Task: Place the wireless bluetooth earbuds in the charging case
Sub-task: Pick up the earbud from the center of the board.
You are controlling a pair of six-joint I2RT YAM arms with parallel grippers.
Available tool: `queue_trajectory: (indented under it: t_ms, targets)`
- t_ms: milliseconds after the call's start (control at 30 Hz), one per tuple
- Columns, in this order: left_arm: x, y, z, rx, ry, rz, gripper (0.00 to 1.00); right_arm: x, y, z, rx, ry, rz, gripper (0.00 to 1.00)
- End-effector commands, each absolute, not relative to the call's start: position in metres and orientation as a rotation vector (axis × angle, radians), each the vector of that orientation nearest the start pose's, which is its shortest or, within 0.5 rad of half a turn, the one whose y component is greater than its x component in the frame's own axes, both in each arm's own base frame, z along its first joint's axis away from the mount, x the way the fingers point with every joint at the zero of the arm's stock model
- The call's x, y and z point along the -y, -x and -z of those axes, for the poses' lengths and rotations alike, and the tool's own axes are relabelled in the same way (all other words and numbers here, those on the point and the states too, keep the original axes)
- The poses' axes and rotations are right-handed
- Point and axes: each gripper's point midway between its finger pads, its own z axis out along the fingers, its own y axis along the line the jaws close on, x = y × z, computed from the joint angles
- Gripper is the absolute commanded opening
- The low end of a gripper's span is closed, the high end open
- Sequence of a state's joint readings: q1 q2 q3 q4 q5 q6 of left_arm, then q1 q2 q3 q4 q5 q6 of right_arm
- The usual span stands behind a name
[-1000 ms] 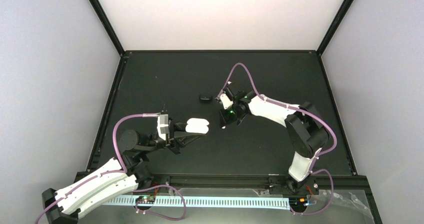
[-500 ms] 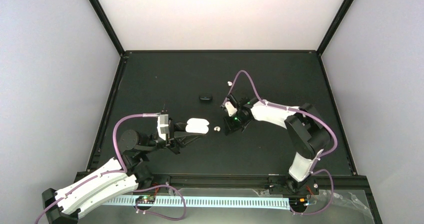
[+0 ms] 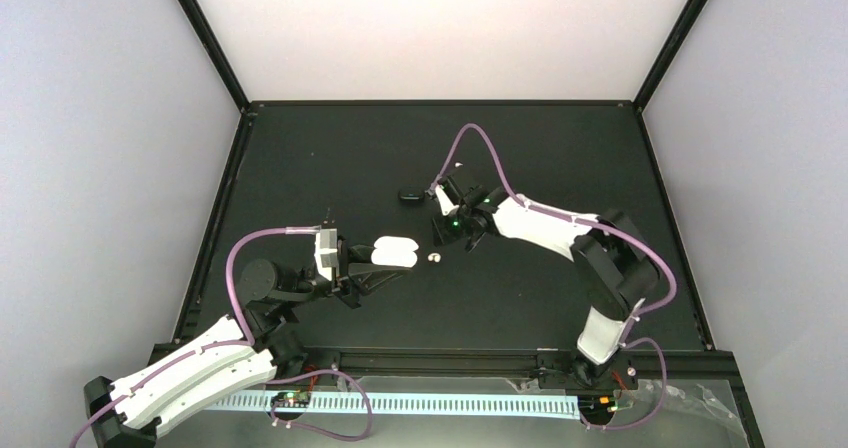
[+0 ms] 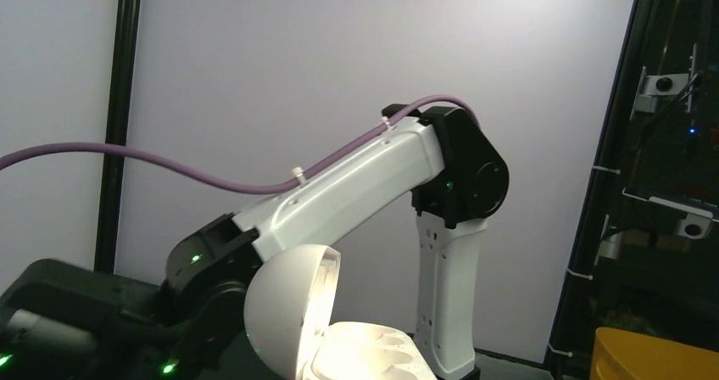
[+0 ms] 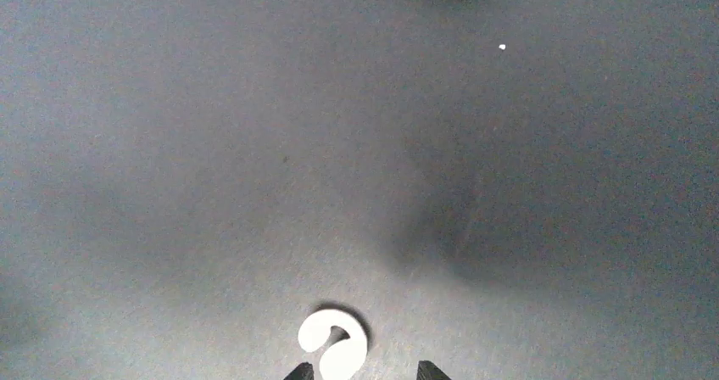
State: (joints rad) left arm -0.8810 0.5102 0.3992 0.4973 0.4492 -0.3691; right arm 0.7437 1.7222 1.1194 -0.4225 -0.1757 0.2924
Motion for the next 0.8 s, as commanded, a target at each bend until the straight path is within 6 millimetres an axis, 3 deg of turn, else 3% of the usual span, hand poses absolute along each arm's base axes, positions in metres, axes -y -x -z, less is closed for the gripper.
queue_trajectory:
  t_ms: [0,233,767]
  targets:
    - [0.239,-0.101,-0.366,-1.097,-0.742,1.324,0.02,-0.313,-0.315,-0.071,-2.583,0.674,-0.487,0.31]
    - [0.24,-0.102,-0.365,-1.102,-0.742,1.324,0.02,-0.318,-0.317,-0.057,-2.614,0.704,-0.472,0.3]
    - [0.24,-0.101,-0.365,-1.103,-0.742,1.327,0.02,-0.316,-0.297,-0.031,-2.68,0.772,-0.44,0.29]
